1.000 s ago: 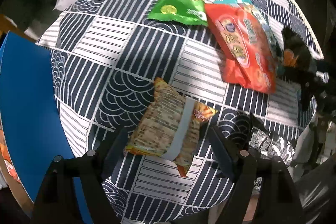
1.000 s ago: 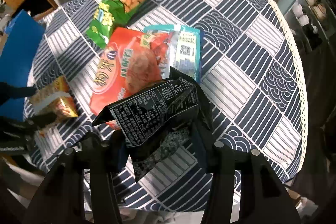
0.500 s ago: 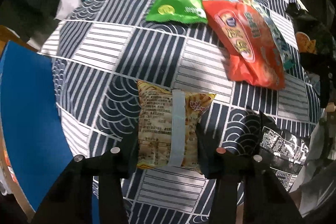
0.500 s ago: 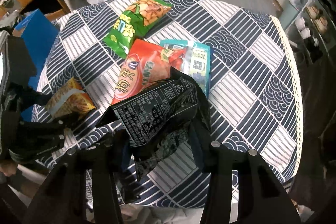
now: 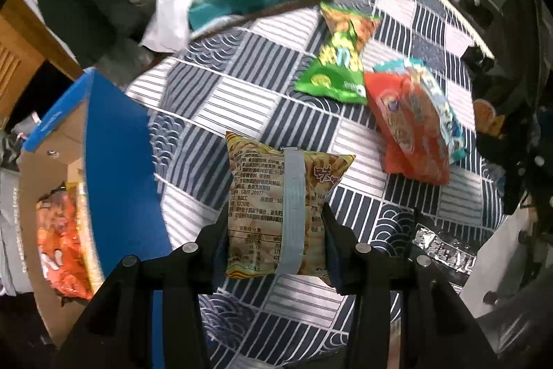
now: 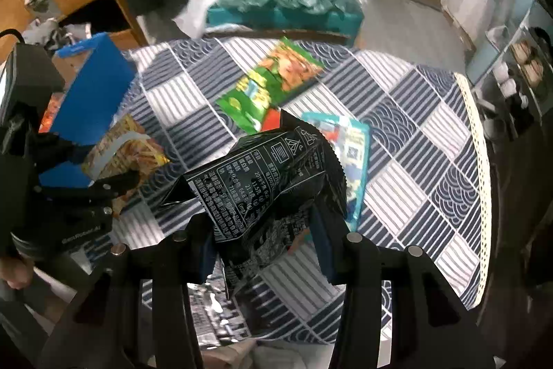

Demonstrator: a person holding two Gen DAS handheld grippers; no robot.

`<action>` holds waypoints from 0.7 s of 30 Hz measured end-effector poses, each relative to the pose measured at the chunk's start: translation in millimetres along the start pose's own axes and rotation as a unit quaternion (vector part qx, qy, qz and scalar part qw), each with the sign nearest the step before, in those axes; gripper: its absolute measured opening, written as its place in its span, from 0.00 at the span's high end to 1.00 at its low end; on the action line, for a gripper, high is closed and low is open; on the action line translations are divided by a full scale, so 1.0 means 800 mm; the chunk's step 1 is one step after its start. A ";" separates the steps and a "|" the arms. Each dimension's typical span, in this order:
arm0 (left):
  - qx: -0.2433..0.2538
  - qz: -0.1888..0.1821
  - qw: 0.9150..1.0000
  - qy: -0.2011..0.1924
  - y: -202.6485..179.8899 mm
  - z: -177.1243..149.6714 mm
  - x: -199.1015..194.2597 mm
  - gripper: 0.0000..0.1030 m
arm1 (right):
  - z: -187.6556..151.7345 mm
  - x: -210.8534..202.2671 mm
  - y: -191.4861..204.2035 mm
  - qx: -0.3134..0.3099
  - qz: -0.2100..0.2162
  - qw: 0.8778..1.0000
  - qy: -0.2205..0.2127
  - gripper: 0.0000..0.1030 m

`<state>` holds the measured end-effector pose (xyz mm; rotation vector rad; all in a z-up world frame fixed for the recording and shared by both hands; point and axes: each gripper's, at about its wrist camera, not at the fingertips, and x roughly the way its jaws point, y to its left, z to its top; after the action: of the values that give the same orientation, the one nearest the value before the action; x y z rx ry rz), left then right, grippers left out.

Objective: Organize snacks
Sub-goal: 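Carry the beige bag and black packet over the cardboard box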

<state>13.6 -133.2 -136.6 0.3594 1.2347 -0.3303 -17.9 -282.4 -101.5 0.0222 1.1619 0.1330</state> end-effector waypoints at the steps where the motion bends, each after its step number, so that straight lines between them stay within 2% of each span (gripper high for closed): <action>1: -0.003 0.000 1.000 -0.004 0.003 -0.001 -0.006 0.54 | 0.002 -0.004 0.005 -0.004 0.002 1.000 -0.004 0.56; 7: -0.028 0.003 0.999 -0.035 0.044 -0.001 -0.038 0.54 | 0.012 -0.021 0.030 -0.027 0.002 0.999 -0.020 0.56; 21: -0.054 0.004 0.995 -0.079 0.101 -0.026 -0.094 0.54 | 0.039 -0.046 0.097 -0.071 0.016 0.996 -0.044 0.56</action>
<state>8.6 -47.9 -63.9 0.2408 1.0911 -0.2795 -11.0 -207.9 -49.0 -0.0783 1.0628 0.2411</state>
